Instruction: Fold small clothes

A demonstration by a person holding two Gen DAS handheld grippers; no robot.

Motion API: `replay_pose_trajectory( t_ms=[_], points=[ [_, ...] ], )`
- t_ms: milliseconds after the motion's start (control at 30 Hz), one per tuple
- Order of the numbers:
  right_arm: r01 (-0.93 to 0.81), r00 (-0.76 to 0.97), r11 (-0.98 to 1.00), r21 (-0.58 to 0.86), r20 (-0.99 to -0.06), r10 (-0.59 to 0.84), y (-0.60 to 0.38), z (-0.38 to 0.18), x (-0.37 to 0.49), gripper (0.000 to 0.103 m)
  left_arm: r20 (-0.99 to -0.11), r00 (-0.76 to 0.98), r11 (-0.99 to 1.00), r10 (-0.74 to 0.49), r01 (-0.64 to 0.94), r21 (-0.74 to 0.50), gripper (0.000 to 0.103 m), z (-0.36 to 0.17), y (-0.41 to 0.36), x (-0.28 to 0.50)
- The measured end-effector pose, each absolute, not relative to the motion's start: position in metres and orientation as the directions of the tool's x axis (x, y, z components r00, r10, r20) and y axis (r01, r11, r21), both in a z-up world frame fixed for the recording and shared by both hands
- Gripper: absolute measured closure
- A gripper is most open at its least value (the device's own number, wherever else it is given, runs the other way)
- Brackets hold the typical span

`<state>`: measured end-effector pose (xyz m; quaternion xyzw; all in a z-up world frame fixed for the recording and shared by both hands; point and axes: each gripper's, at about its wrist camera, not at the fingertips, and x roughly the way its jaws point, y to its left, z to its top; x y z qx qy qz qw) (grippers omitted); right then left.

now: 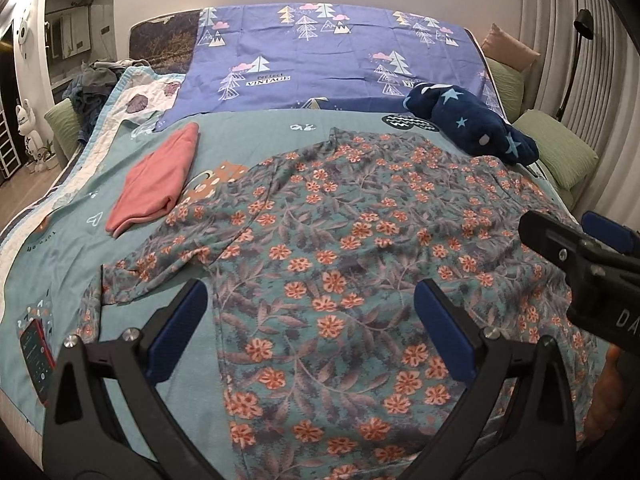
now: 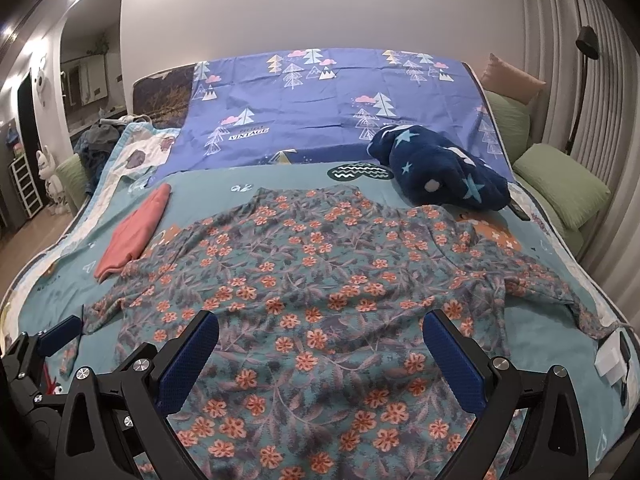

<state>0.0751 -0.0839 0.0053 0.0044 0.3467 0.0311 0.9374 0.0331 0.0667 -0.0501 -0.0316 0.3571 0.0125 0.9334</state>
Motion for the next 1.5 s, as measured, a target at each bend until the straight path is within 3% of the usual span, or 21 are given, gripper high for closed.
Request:
replay_pose_trajectory(
  t_ms=[200, 533, 733, 767, 800, 833, 867, 967, 1067, 1267, 1500],
  points=[
    [-0.096, 0.735, 0.995, 0.015, -0.673, 0.081, -0.077, 0.000, 0.084, 0.000, -0.694, 0.720, 0.995, -0.002, -0.068, -0.073, 0.005, -0.064, 0.093, 0.035],
    [-0.181, 0.710, 0.983, -0.011, -0.693, 0.123, -0.061, -0.005, 0.102, 0.000, -0.823, 0.466, 0.892, 0.325, -0.440, 0.103, 0.022, -0.141, 0.248, 0.021],
    [-0.225, 0.673, 0.974, 0.004, -0.722, 0.158, -0.050, -0.015, 0.113, 0.000, -0.866, 0.332, 0.843, 0.374, -0.510, 0.169, 0.023, -0.181, 0.300, 0.016],
    [-0.228, 0.672, 0.974, 0.002, -0.724, 0.159, -0.047, -0.016, 0.115, 0.000, -0.868, 0.325, 0.839, 0.375, -0.517, 0.169, 0.025, -0.185, 0.304, 0.017],
    [-0.230, 0.668, 0.973, 0.004, -0.727, 0.161, -0.046, -0.017, 0.116, 0.000, -0.872, 0.323, 0.840, 0.367, -0.519, 0.161, 0.045, -0.186, 0.308, 0.017],
    [-0.233, 0.664, 0.972, 0.005, -0.730, 0.163, -0.046, -0.018, 0.117, 0.000, -0.884, 0.320, 0.844, 0.341, -0.518, 0.138, 0.089, -0.188, 0.313, 0.019],
    [-0.236, 0.662, 0.972, 0.006, -0.731, 0.165, -0.045, -0.019, 0.118, 0.000, -0.903, 0.314, 0.843, 0.295, -0.529, 0.091, 0.094, -0.189, 0.319, 0.019],
    [-0.239, 0.660, 0.971, -0.001, -0.733, 0.162, -0.045, -0.020, 0.121, 0.000, -0.897, 0.381, 0.837, 0.225, -0.547, -0.022, 0.095, -0.170, 0.329, 0.018],
    [-0.236, 0.664, 0.972, -0.010, -0.732, 0.154, -0.048, -0.021, 0.126, 0.000, -0.863, 0.487, 0.876, 0.136, -0.466, -0.125, 0.095, -0.126, 0.314, 0.025],
    [-0.237, 0.675, 0.972, 0.000, -0.719, 0.165, -0.057, -0.017, 0.133, 0.000, -0.724, 0.676, 0.954, -0.136, -0.109, -0.280, 0.095, -0.022, 0.237, 0.052],
    [-0.212, 0.684, 0.976, 0.053, -0.705, 0.187, -0.086, -0.012, 0.135, 0.000, -0.671, 0.631, 0.920, -0.390, 0.229, -0.319, 0.094, 0.032, 0.125, 0.109]
  ],
)
